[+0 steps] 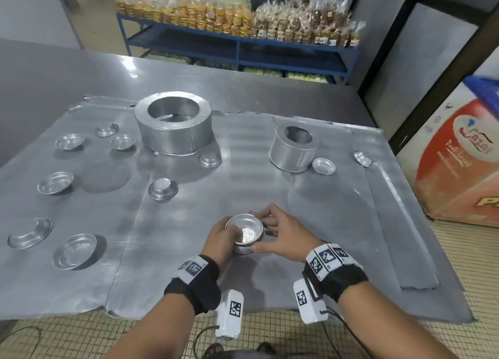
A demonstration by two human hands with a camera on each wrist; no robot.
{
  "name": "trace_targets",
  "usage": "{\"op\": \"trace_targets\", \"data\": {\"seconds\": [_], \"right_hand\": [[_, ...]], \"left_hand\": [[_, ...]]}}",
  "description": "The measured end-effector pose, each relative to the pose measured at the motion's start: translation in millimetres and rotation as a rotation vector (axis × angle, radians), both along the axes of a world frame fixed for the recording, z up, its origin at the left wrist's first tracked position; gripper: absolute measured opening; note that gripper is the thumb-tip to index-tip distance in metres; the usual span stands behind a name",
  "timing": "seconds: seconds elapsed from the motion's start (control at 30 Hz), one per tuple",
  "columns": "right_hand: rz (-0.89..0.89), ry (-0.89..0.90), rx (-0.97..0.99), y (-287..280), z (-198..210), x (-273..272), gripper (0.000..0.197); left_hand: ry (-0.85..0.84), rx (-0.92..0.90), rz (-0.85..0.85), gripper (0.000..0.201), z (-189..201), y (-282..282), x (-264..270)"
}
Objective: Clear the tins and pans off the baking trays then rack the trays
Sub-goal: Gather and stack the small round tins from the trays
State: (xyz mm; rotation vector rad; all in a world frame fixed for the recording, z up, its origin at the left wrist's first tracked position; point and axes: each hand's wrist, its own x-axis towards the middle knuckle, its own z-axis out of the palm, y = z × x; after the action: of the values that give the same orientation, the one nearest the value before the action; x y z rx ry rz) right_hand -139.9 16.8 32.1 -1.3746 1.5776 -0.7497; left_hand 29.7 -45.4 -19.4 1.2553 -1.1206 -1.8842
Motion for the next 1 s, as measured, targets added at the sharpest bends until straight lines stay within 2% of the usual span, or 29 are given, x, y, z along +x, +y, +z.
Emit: {"op": "trace_targets", "data": {"seconds": [0.13, 0.27, 0.37, 0.53, 0.63, 0.77, 1.0], "right_hand": [[-0.042, 0.004, 0.012, 3, 2, -11, 0.061], [-0.098, -0.064, 0.03, 4, 5, -32, 0.064], [-0.173, -0.079, 0.041, -1, 9, -53, 0.056], [-0.424, 0.137, -0.004, -24, -1, -122, 0.021], [-0.497, 0.269, -0.017, -38, -10, -164, 0.008], [-0.551, 0.388, 0.04, -66, -21, -215, 0.008], [-0.619, 0.431, 0.164, -122, -31, -278, 0.017]], "left_hand": [[-0.011, 0.02, -0.042, 0.04, 2, -3, -12], [-0.029, 0.038, -0.052, 0.039, 5, -7, -31], [-0.001, 0.084, -0.046, 0.034, 13, -8, -47], [0.031, 0.125, -0.045, 0.031, 24, -13, -89], [0.035, 0.15, -0.028, 0.032, 28, -18, -113], [0.047, 0.169, 0.002, 0.031, 32, -28, -143], [0.034, 0.176, 0.062, 0.042, 30, -53, -184]]}}
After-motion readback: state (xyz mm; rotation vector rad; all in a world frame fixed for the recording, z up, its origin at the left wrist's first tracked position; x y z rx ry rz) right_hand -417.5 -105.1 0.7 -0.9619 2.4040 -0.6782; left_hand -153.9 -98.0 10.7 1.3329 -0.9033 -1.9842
